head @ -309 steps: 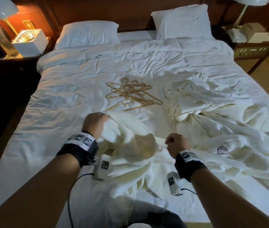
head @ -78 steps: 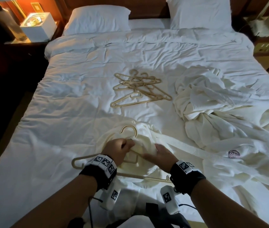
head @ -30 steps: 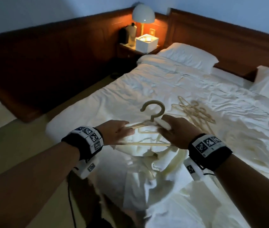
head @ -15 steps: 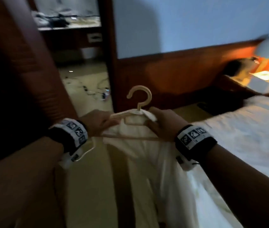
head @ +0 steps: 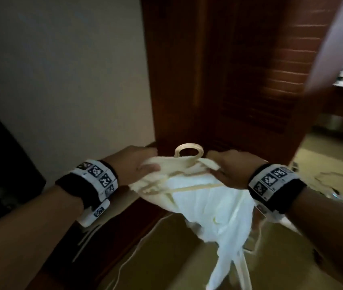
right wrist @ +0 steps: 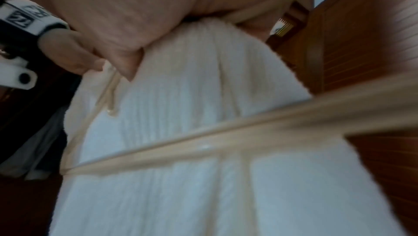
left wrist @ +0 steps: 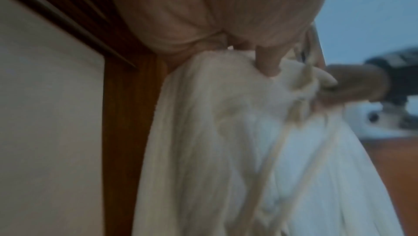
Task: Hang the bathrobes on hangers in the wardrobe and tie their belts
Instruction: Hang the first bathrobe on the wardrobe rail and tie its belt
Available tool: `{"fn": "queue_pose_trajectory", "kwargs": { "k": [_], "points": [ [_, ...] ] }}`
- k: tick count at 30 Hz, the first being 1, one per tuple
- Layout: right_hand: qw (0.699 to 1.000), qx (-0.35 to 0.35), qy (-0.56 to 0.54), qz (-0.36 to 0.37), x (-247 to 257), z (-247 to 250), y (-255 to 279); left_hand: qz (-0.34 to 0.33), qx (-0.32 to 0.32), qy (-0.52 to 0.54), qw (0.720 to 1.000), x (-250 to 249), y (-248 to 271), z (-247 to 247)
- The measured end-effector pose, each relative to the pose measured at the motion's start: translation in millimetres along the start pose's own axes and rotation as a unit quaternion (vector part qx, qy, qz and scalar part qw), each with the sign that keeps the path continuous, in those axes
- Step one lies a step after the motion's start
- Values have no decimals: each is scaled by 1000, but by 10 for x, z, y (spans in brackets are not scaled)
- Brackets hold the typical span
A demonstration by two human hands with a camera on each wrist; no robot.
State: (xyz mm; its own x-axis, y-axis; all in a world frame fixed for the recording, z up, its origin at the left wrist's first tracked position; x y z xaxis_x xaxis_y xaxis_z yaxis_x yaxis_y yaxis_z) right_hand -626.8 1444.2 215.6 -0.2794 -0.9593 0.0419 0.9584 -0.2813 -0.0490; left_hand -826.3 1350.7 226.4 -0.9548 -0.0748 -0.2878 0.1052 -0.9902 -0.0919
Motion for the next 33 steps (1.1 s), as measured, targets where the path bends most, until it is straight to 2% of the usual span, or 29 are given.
{"fn": "queue_pose_trajectory", "kwargs": {
  "k": [2,5,7,9,11,14,16,18,19,21,22,23,24,26,27,29,33],
  "points": [
    [998,-43,38,20,-225,199,-432,34,-48,-34,998,164,-235,164],
    [994,-91,55,39,-636,576,-1019,119,-130,-27,984,535,-709,438],
    [990,-128,41,42,-952,894,-1348,198,-176,-19,964,859,-994,582],
    [984,-168,37,41,-1262,1205,-1647,288,-195,20,937,1149,-1220,714],
    [979,-199,31,41,-1545,1418,-1988,334,-208,57,917,1243,-1441,894],
    [964,-257,-7,64,-1805,1704,-2579,272,-279,104,915,901,-1788,1268],
    [951,-291,-35,100,-1820,1918,-2928,196,-256,127,938,576,-2013,1381],
    [938,-316,-68,127,-1819,2131,-3217,118,-228,153,954,450,-2157,1577],
    [932,-326,-86,134,-1837,2222,-3342,88,-280,132,947,510,-2169,1804],
    [923,-336,-115,149,-1880,2367,-3618,78,-436,-1,896,798,-2111,2370],
    [919,-337,-124,161,-1879,2423,-3762,89,-474,-84,872,919,-2121,2611],
    [917,-335,-127,173,-1857,2470,-3910,120,-455,-148,870,1077,-2222,2787],
    [916,-331,-127,187,-1820,2510,-4053,163,-401,-182,883,1246,-2368,2903],
    [915,-323,-120,209,-1745,2598,-4323,226,-266,-200,916,1634,-2667,2977],
    [915,-320,-113,218,-1726,2646,-4448,229,-231,-185,927,1771,-2781,3012],
    [914,-316,-98,235,-1737,2771,-4706,211,-251,-170,929,1931,-2937,3218],
    [902,-328,-116,254,-1890,3172,-5176,201,-306,-235,900,2145,-3299,3842]
  ]
}}
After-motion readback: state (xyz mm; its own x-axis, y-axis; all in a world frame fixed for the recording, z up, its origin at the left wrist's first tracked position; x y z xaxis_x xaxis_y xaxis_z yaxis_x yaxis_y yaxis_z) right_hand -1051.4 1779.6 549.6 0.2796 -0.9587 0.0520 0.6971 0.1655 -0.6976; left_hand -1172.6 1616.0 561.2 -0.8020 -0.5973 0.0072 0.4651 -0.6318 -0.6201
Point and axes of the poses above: each hand's wrist, its own y-axis away from the middle knuckle, its own z-axis out of the back of the hand, x = y × z, the point moved 8 cm from there along -y, towards the middle knuckle, and after that the axes turned 15 degrees about z, right-handed, at the moved point
